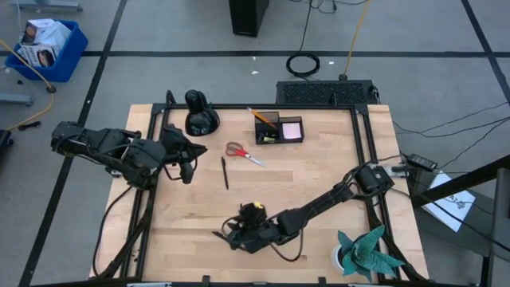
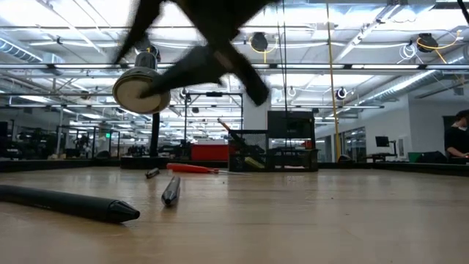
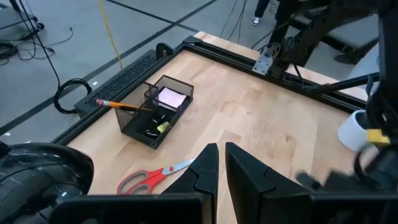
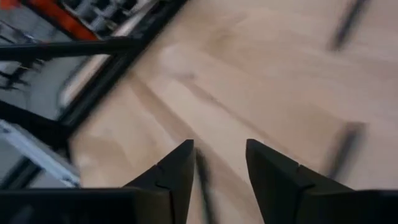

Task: Pick and place office supplies into organizer
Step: Put the black pen into the black desk organizer

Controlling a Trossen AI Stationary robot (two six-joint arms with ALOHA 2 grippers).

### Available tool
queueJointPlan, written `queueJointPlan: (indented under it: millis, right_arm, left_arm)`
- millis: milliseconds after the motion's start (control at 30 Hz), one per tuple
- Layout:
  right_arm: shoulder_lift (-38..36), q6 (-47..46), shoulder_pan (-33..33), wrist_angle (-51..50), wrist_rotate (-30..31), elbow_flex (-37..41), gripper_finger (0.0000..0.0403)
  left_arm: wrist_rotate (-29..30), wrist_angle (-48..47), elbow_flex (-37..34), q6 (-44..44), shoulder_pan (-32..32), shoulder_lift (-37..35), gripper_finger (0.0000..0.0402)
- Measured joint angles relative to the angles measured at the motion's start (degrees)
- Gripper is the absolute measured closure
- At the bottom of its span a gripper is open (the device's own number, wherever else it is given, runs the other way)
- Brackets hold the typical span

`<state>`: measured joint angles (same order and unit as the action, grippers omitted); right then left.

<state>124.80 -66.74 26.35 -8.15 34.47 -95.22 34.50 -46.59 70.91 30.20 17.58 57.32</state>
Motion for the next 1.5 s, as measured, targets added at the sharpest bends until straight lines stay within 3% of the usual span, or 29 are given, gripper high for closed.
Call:
queueJointPlan:
  millis: [167, 400, 567, 767, 1200, 1500]
  right_arm:
    - [3.9, -0.2, 0.1, -7.9, -0.1, -7.5, 0.0275]
    - [10.9, -3.5, 1.3, -7.0, 1.5, -16.5, 0.0278]
    - [13.2, -4.1, 1.6, -21.8, 1.4, -22.5, 0.0278]
    - [12.7, -6.8, 1.4, -29.4, 5.8, -22.6, 0.0278]
    - [14.5, -9.2, 1.5, -33.7, 4.3, -22.4, 0.0282]
    - [14.4, -10.1, 1.6, -28.1, 0.5, -15.5, 0.0322]
  left_arm:
    - [0.0, 0.0, 0.0, 0.1, 0.0, 0.0, 0.0371]
    - [0.0, 0.0, 0.0, 0.1, 0.0, 0.0, 0.0371]
    - [0.0, -0.1, 0.0, -0.8, 0.0, 0.0, 0.0371]
    - [0.0, -0.3, 0.0, -1.8, 0.0, 0.0, 0.0371]
    - [0.0, -0.3, 0.0, -2.0, 0.0, 0.0, 0.0371]
    - [0.0, -0.3, 0.0, -1.7, 0.0, 0.0, 0.0371]
